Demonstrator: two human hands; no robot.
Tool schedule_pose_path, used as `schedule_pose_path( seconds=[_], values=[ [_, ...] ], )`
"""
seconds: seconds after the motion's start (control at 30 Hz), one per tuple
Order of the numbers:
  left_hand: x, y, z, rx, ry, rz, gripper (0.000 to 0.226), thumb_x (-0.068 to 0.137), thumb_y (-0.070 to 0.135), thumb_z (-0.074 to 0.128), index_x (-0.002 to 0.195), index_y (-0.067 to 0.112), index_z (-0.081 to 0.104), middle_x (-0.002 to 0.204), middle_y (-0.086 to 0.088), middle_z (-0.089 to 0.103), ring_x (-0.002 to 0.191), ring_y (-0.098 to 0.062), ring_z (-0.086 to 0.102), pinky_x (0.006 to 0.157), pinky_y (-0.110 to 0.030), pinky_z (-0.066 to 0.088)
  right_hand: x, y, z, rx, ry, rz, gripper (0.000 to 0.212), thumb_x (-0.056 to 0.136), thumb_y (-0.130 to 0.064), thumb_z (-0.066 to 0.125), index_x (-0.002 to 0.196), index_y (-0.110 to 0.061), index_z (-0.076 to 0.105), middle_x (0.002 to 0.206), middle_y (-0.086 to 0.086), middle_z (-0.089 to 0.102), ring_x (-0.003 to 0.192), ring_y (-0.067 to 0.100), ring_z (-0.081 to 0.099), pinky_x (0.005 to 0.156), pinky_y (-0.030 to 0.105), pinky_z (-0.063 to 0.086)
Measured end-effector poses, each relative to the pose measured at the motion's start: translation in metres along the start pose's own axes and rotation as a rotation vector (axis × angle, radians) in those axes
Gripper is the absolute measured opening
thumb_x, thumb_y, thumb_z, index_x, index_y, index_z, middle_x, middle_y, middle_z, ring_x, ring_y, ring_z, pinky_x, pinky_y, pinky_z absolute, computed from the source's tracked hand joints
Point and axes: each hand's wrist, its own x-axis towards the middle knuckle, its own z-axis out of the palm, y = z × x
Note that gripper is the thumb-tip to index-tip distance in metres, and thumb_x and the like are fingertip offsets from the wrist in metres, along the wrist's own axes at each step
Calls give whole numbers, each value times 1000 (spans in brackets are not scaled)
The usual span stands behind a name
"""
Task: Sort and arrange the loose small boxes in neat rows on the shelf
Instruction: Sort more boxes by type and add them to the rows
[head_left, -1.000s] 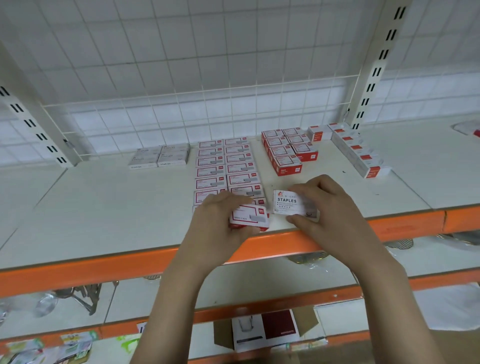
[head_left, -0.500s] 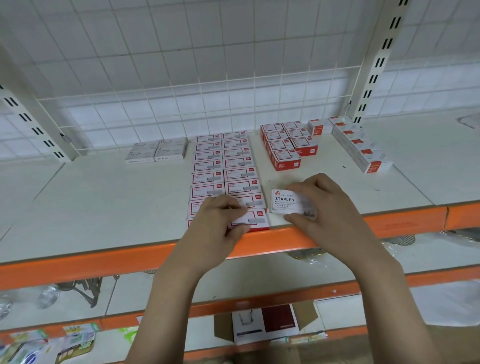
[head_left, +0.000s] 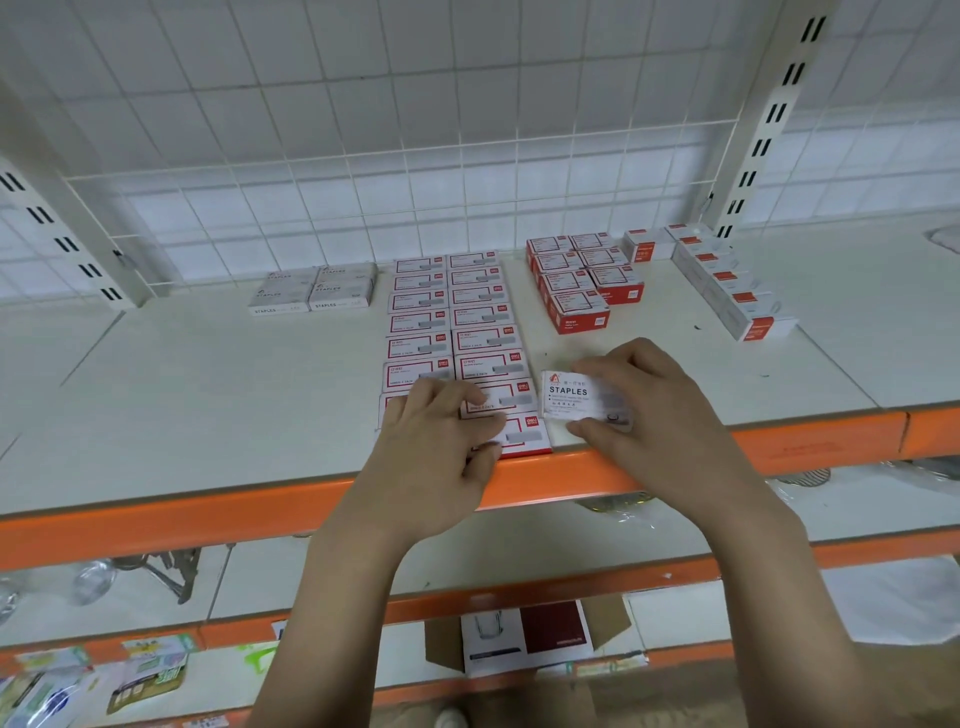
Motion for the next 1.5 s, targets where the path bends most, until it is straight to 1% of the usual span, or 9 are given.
schedule_pose_path(
  seconds=[0.1,0.27,0.5,0.67,0.77,1.0,1.17,1.27,1.5],
  values=[
    [3,-1,-5,1,-29,0,40,94,41,34,130,36,50,140,13,35,126,-13,17,98,-27,15,6,-4,2,-16,-8,-8,52,80,-25,70,128,-24,51,106,-6,43,109,13,42,85,17,34],
    [3,-19,-20,-68,131,-92,49,94,26,47,141,27,36,129,2,51,116,-20,39,98,-35,34,22,-17,6,9,1,-55,49,79,-26,71,125,-23,54,103,-9,40,107,11,42,87,18,32],
    [-10,-79,-46,-80,295,-236,35,88,15,56,123,14,59,91,-7,63,89,-31,57,82,-44,46,71,-53,30,11,-75,-169,51,80,-26,69,128,-22,52,113,-3,46,110,11,42,88,16,27],
    [-26,-121,-60,-84,352,-324,31,87,15,59,118,13,62,89,-5,64,86,-28,59,80,-41,47,126,-85,56,-31,-171,-235,53,81,-29,67,130,-20,49,121,-1,47,116,15,42,85,19,29],
    [-32,-141,-68,-86,370,-357,31,88,16,58,118,14,62,91,-4,63,89,-27,59,80,-40,47,160,-107,73,-89,-216,-232,49,82,-31,67,126,-18,51,117,0,48,111,17,45,84,25,33],
    [-32,-177,-77,-99,373,-395,31,90,17,56,120,15,60,94,-3,63,92,-25,58,82,-38,46,205,-140,116,-227,-260,-209,49,79,-36,68,123,-19,54,121,4,53,115,23,45,94,37,41],
    [-27,-191,-77,-120,350,-386,31,91,20,54,121,17,59,95,0,62,94,-21,57,83,-36,45,210,-138,133,-227,-313,-183,47,82,-28,64,125,-14,53,120,10,49,116,27,39,92,32,35],
    [-24,-197,-75,-134,328,-381,32,92,21,53,123,18,58,98,1,61,95,-20,56,84,-35,45,207,-134,139,-195,-324,-188,39,83,-21,60,122,-14,56,115,10,49,113,28,43,91,32,36],
    [-16,-201,-69,-177,299,-351,32,91,22,54,123,18,57,98,1,61,94,-19,56,85,-34,44,207,-136,148,-224,-264,-188,34,87,-14,51,120,-14,58,117,11,49,110,29,45,93,30,35]
  ],
)
